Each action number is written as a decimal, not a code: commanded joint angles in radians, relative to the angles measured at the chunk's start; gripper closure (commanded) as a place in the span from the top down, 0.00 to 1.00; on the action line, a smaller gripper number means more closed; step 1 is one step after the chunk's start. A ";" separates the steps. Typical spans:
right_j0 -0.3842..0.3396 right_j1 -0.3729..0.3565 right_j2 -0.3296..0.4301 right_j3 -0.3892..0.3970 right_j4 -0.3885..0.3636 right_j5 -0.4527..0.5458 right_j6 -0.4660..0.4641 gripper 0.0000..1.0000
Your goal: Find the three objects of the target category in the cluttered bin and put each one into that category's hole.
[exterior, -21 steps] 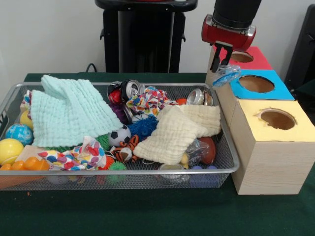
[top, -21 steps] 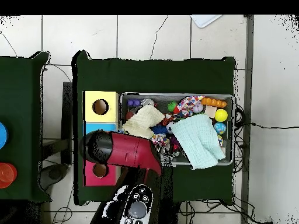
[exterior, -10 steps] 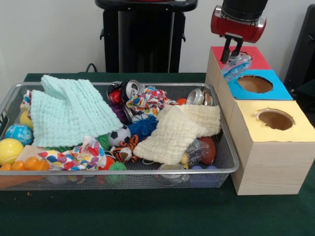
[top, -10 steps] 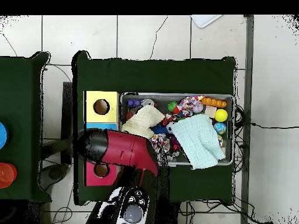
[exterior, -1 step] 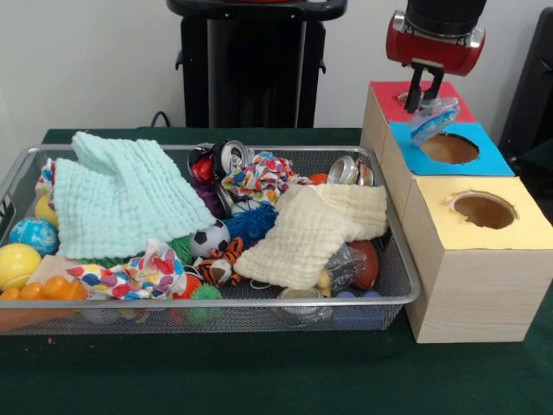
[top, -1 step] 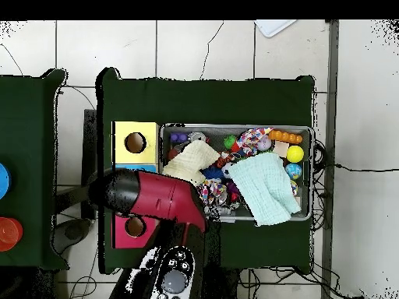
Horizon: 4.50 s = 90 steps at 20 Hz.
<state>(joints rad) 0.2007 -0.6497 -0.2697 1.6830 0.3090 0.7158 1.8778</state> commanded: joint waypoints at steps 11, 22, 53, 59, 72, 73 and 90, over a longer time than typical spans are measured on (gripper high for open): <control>-0.016 0.174 0.120 -0.026 0.092 -0.152 0.232 0.00; -0.008 0.181 0.093 -0.058 0.067 -0.088 0.213 1.00; -0.192 -0.190 0.088 0.108 -0.015 0.203 -0.045 1.00; -0.326 -0.179 0.114 0.022 -0.175 0.060 -0.223 1.00; -0.563 -0.164 0.318 -0.155 -0.371 -0.001 -0.301 1.00; -0.577 -0.159 0.336 -0.156 -0.376 -0.011 -0.296 1.00; -0.632 -0.048 0.460 -0.444 -0.481 0.129 -0.199 1.00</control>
<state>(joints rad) -0.4226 -0.7799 0.0713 1.3757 -0.1104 0.7076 1.8677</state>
